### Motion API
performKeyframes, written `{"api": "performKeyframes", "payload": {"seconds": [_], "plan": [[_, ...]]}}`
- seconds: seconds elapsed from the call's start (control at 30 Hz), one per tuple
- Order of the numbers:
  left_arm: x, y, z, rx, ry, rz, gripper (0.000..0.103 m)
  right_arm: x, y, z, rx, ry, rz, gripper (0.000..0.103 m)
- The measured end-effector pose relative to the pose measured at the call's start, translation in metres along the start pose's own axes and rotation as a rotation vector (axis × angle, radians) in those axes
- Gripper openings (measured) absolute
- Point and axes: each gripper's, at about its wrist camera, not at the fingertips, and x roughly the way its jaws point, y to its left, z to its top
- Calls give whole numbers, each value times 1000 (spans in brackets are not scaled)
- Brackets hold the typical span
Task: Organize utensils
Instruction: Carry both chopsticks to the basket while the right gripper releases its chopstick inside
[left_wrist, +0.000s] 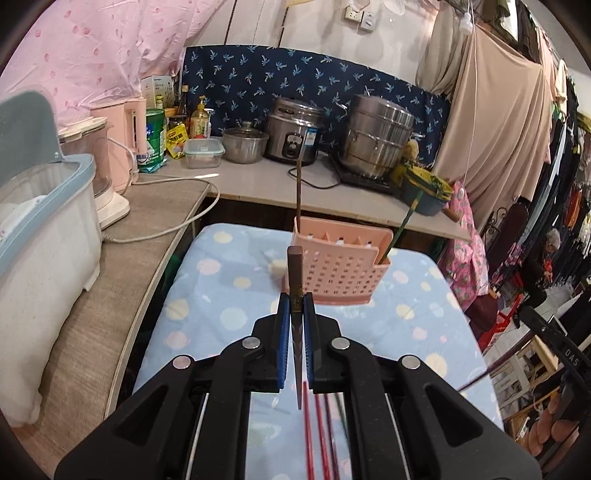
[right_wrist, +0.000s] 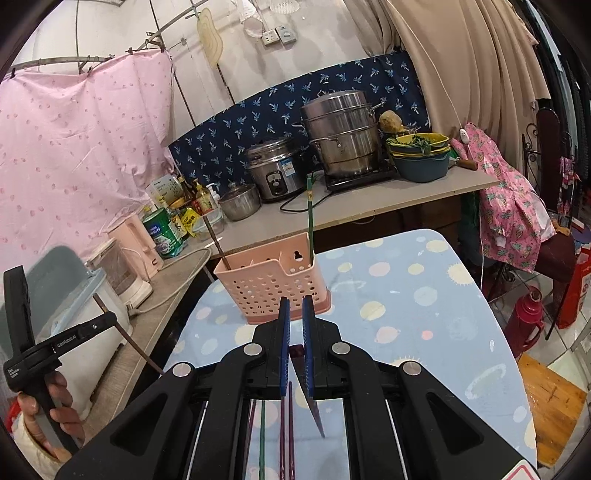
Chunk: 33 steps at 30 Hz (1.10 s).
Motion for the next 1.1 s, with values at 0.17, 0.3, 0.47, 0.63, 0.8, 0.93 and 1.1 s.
{"api": "performKeyframes", "payload": {"seconds": [0.17, 0.3, 0.47, 0.63, 0.8, 0.93, 1.1], "plan": [[1, -5, 32, -16, -40, -16, 7, 6, 7, 32, -9, -43, 15, 6], [2, -13, 65, -14, -93, -19, 7, 15, 16, 61, -23, -78, 35, 6], [12, -21, 108, -16, -159, -14, 7, 35, 30, 111, -15, -138, 70, 6], [28, -26, 152, -26, -226, -3, 7, 58, 40, 159, 27, -195, 124, 6], [53, -30, 173, -17, -249, 13, 7, 89, 53, 192, 42, -215, 174, 1], [77, -32, 174, 2, -220, 29, 7, 113, 64, 201, 19, -196, 171, 1], [89, -27, 161, 20, -187, 29, 7, 114, 53, 175, -22, -165, 130, 1]]}}
